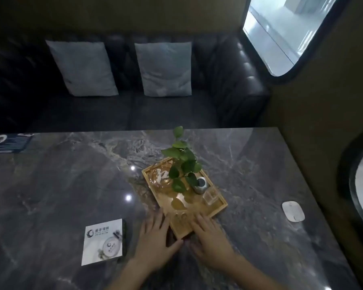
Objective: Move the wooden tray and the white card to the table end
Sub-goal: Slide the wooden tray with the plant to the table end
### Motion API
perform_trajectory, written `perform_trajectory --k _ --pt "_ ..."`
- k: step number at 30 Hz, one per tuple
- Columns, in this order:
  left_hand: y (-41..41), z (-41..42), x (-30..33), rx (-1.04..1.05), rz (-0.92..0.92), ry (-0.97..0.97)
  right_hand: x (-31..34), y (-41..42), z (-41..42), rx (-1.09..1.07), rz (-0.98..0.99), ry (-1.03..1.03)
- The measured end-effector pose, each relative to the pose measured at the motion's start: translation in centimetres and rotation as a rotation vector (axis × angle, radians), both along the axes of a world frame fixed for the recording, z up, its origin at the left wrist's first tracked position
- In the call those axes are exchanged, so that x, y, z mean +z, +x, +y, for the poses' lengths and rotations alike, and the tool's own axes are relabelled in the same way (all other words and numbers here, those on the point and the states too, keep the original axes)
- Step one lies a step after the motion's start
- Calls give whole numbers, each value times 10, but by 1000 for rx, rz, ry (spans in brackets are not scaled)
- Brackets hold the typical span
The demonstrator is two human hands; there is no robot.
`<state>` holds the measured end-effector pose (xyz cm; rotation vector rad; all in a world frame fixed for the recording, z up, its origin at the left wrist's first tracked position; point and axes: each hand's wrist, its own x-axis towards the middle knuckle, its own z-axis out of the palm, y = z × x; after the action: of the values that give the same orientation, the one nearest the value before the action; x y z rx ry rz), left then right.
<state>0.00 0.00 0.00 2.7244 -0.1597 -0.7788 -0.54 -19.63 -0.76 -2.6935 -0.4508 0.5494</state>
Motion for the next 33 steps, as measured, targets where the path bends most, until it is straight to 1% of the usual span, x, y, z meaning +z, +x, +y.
perform_trajectory --k 3,4,7,10,13,18,25,33 --pt "9 -4 -8 -44 14 43 -8 10 -4 1 75 -24" --pt "12 -5 -11 -51 0 45 -4 13 -3 15 72 -26" --pt "21 -5 -22 -91 18 45 -14 21 0 71 0 -86" --pt "29 -5 -33 -136 10 44 -27 22 -1 53 -55 -70" --pt "34 -8 -38 -143 1 60 -36 25 -1 42 -71 -74" --pt "38 -7 -41 -97 26 -2 -46 30 -3 9 -105 -26" --pt "36 -4 -47 -11 -27 -122 -53 30 -4 16 -152 -4" --pt "38 -23 -47 8 -40 -99 -58 36 -17 -23 -174 6"
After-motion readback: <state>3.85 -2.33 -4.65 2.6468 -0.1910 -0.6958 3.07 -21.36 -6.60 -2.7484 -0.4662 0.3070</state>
